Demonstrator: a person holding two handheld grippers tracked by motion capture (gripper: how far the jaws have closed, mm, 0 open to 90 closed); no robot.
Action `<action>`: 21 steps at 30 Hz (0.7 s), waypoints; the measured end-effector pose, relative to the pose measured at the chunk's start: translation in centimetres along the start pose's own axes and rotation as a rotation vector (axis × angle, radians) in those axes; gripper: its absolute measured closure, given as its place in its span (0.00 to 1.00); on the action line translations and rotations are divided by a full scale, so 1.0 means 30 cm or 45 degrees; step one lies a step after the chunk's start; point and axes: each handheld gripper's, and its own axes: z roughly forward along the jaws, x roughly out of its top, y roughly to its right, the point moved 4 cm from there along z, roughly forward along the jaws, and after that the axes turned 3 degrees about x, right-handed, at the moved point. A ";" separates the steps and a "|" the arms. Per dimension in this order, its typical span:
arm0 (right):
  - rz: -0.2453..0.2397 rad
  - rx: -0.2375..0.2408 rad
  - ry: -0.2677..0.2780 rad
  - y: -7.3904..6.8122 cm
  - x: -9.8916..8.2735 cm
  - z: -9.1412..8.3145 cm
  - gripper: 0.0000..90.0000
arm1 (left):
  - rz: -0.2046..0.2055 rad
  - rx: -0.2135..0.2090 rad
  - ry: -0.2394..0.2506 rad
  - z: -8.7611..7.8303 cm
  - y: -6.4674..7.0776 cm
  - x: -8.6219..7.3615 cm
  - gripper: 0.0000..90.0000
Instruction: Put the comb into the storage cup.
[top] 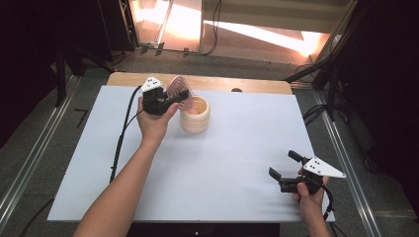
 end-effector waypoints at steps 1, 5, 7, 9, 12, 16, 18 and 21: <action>-0.001 0.000 -0.002 0.000 0.000 0.000 0.00 | 0.001 -0.001 -0.006 0.003 0.000 -0.003 0.73; -0.003 0.000 0.002 0.002 0.000 0.000 0.00 | -0.018 -0.011 0.002 0.009 -0.006 -0.005 0.73; -0.002 0.001 0.003 0.002 0.000 0.001 0.00 | -0.032 -0.027 0.002 0.013 -0.013 -0.007 0.73; -0.002 0.001 0.001 0.003 0.000 0.000 0.00 | -0.041 -0.028 0.004 0.013 -0.019 -0.008 0.73; -0.001 0.000 0.002 0.003 0.000 0.001 0.00 | -0.069 -0.035 0.001 0.015 -0.034 -0.010 0.72; 0.000 0.001 0.003 0.002 0.000 0.001 0.00 | -0.082 -0.020 -0.026 0.014 -0.052 -0.017 0.69; 0.000 0.001 0.003 0.002 0.000 0.001 0.00 | -0.069 -0.014 -0.048 0.015 -0.052 -0.023 0.65; 0.003 0.002 0.001 0.002 -0.001 0.002 0.00 | -0.070 -0.005 -0.080 0.022 -0.052 -0.031 0.52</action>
